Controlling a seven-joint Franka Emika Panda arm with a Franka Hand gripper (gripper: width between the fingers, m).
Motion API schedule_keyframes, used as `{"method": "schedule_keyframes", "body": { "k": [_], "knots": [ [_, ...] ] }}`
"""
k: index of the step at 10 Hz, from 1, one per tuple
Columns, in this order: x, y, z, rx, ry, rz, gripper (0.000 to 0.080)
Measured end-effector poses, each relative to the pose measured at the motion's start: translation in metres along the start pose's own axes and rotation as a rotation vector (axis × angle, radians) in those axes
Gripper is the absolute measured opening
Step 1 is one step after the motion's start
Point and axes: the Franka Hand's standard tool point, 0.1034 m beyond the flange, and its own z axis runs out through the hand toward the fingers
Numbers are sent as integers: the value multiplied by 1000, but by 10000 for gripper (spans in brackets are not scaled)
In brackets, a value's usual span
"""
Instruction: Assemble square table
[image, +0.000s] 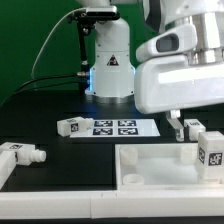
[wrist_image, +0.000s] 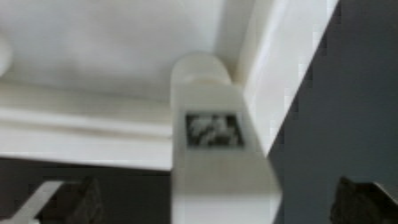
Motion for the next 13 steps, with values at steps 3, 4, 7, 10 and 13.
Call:
{"method": "schedule_keyframes", "body": {
  "k": [3, 4, 7, 10, 13],
  "knots": [
    [-2, -8, 10, 26, -186, 71, 649],
    [0, -11, 14, 29, -231, 75, 649],
    [0, -10, 20, 37, -324, 88, 649],
    [-1, -9, 21, 30, -327, 129, 389],
    [0, -7, 21, -6, -324, 337, 302]
  ]
}}
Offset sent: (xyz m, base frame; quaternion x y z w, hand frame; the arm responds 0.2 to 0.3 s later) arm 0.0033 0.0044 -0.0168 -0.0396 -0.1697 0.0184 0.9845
